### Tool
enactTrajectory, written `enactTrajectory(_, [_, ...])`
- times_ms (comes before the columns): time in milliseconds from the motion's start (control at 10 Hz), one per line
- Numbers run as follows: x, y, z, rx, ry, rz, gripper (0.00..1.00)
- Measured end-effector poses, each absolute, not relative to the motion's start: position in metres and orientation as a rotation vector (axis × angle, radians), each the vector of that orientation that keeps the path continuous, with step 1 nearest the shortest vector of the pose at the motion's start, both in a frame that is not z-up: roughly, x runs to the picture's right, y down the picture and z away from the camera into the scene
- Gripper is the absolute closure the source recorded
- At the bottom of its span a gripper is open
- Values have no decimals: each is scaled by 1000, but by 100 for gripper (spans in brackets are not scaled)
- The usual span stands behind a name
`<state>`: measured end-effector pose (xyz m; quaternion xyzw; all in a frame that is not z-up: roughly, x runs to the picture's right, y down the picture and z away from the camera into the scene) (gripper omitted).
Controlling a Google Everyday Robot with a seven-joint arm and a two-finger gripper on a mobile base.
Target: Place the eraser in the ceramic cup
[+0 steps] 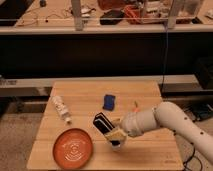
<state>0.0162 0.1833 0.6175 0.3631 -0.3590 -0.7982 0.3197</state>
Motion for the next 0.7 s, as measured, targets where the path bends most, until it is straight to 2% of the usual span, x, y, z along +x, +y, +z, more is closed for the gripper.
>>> enactTrajectory(700, [20, 183, 642, 1004, -972, -2085, 100])
